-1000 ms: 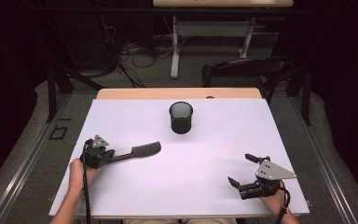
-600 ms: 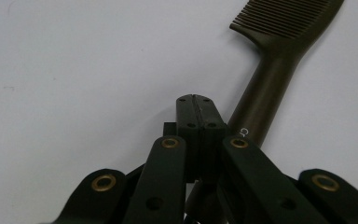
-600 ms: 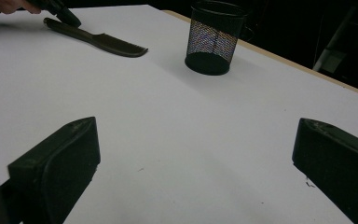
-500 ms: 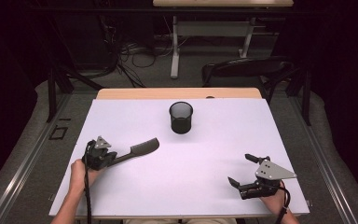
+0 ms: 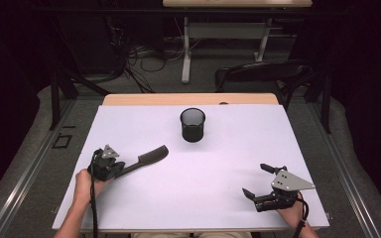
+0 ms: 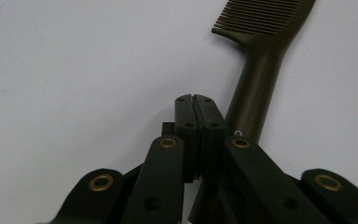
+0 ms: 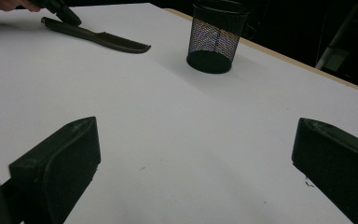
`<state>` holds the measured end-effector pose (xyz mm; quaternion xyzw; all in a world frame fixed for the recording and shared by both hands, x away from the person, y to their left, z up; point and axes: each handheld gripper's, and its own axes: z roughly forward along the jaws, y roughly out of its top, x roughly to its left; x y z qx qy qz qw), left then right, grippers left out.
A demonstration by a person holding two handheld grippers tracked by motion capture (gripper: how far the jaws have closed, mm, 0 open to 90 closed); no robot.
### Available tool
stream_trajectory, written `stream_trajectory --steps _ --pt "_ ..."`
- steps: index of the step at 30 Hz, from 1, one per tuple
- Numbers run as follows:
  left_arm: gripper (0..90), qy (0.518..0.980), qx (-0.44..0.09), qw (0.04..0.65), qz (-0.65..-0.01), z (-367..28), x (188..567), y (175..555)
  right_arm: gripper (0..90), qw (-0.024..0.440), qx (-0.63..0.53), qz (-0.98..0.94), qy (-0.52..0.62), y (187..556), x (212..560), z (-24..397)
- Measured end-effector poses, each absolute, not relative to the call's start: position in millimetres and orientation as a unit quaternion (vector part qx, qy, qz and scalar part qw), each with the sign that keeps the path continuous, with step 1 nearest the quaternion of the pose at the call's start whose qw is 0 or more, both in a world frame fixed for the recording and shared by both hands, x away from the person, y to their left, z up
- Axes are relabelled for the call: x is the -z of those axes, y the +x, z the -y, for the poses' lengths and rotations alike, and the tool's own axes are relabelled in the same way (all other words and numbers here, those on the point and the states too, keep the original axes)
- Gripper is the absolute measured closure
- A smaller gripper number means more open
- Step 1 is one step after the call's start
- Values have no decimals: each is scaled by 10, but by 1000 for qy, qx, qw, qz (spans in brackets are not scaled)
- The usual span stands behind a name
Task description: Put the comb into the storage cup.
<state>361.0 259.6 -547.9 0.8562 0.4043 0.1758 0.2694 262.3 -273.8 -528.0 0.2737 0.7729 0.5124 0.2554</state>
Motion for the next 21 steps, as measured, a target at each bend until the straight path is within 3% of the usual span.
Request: stream_trajectory --steps 21 --pt "666 852 -197 290 -390 -2695 5310 3575 6 249 -506 -779 273 2621 5281 2735"
